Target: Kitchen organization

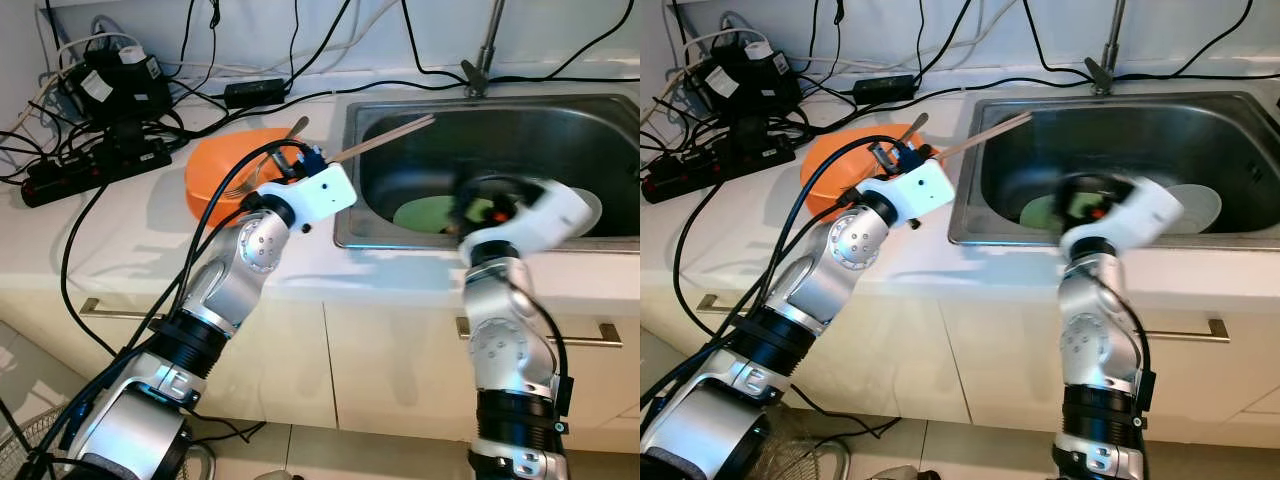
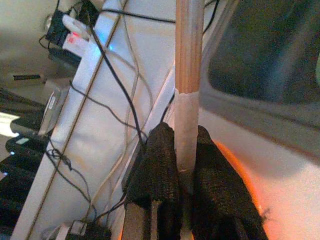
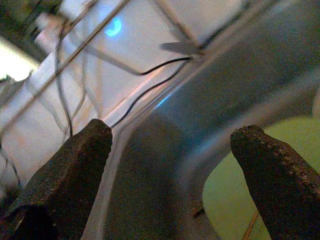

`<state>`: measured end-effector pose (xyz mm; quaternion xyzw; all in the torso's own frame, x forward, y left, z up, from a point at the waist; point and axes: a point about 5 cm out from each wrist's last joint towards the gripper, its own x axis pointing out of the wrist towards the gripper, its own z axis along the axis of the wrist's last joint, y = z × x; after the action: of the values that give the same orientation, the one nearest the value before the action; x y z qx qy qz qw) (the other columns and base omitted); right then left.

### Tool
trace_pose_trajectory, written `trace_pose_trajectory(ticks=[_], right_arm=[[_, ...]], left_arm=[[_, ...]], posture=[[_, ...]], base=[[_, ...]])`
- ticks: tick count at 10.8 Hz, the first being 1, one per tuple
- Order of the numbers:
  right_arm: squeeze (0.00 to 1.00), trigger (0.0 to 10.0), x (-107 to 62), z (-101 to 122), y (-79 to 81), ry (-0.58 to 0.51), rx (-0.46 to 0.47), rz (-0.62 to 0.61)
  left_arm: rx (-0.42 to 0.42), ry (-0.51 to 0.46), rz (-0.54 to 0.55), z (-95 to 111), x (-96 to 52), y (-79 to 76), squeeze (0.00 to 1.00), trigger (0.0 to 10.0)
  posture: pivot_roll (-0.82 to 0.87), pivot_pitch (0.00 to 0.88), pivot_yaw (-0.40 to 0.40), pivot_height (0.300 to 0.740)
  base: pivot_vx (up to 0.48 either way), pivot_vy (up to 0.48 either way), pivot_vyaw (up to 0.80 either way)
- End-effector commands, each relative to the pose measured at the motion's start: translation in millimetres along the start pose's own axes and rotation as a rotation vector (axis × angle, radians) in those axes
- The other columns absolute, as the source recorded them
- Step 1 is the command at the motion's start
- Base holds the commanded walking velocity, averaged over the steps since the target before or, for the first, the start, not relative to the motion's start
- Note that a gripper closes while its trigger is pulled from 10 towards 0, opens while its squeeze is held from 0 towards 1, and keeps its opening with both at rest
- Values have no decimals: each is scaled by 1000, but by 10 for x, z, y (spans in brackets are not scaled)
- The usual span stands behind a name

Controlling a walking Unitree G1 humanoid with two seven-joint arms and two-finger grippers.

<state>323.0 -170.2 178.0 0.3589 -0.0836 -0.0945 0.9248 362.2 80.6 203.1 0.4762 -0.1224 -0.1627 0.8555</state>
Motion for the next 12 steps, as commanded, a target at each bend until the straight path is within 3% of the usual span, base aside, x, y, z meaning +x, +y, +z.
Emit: trace_pose_trajectory(ticks=[1,2,5,9,12], right_arm=[[0,10000,14,59,49,-10,58,-4],[0,10000,37,76,42,3,173,-40],[0,10000,59,100,283,61,327,8],[0,10000,14,92,540,133,375,98],[0,10000,-5,74,544,151,377,99]], left_arm=[[32,21,-9,-24,18,36,0,10000],[76,28,-49,-31,10,-12,0,10000],[116,32,-118,-3,3,-123,0,10000],[118,13,-206,74,-7,-290,0,10000],[157,15,-200,47,-34,-244,0,10000]], posture=[[-6,0,115,740],[4,0,111,740],[10,0,110,740],[8,0,111,740],[16,0,107,740]], base=[[0,0,0],[0,0,0],[0,0,0],[0,0,0],[0,0,0]])
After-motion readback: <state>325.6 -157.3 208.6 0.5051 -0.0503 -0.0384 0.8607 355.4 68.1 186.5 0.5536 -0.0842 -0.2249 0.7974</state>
